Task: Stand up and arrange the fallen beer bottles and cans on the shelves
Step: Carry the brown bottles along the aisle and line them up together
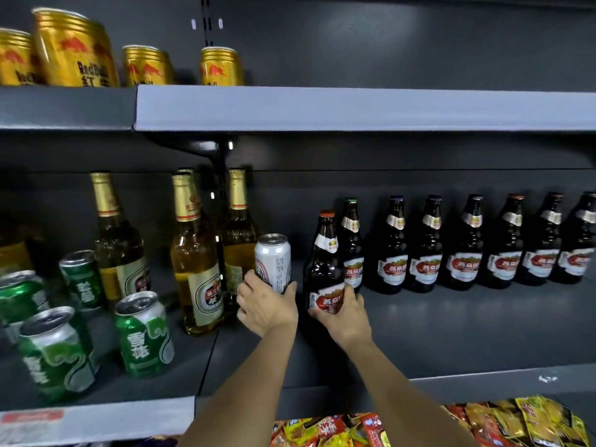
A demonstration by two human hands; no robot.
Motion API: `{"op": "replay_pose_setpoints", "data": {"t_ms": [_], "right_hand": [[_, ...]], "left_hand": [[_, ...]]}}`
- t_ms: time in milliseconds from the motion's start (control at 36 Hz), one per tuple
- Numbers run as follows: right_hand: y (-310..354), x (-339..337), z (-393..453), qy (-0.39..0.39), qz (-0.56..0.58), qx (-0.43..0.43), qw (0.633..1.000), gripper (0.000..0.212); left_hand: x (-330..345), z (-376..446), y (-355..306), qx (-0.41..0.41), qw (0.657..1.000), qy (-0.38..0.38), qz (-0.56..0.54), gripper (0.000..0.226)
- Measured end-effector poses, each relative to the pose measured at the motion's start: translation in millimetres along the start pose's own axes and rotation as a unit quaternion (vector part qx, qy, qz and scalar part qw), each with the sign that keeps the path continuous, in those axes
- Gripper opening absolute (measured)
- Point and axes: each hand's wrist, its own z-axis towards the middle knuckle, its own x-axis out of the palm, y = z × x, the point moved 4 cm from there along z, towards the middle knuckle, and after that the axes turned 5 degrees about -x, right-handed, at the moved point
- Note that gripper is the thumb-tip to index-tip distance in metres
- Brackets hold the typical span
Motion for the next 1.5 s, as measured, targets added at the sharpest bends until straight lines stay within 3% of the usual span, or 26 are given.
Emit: {"op": "replay_pose_setpoints", "data": {"t_ms": [194, 694, 1056, 1222, 1333, 1500], "right_hand": [[10.1, 1.2, 9.1, 0.002, -0.07, 0.019, 0.997, 0.079], [40.1, 49.0, 43.1, 0.012, -0.007, 0.058, 0.998, 0.068], [45.3, 59.7, 53.9, 0.01, -0.006, 0.055, 0.998, 0.075], [41.9, 58.8, 29.7, 0.018, -0.032, 0.025, 0.999, 0.073], [43.9, 51.7, 12.5, -0.002, -0.074, -0.021, 0.997, 0.06], [56.5, 58.6, -18.1, 0.111, -0.106, -0.098, 0.983, 0.058]], "left_hand": [[-7.2, 2.0, 3.6, 0.014, 0.999, 0.009, -0.03, 0.079], [-27.1, 9.5, 33.9, 0.042, 0.996, -0.047, -0.064, 0.077], [-20.5, 11.3, 42.1, 0.067, 0.992, -0.053, -0.091, 0.079], [-24.3, 7.4, 38.8, 0.045, 0.994, -0.023, -0.098, 0.078], [-30.7, 15.2, 33.6, 0.037, 0.996, 0.006, -0.077, 0.072], [-54.7, -0.3, 41.8, 0.022, 0.997, -0.015, -0.071, 0.068]]}}
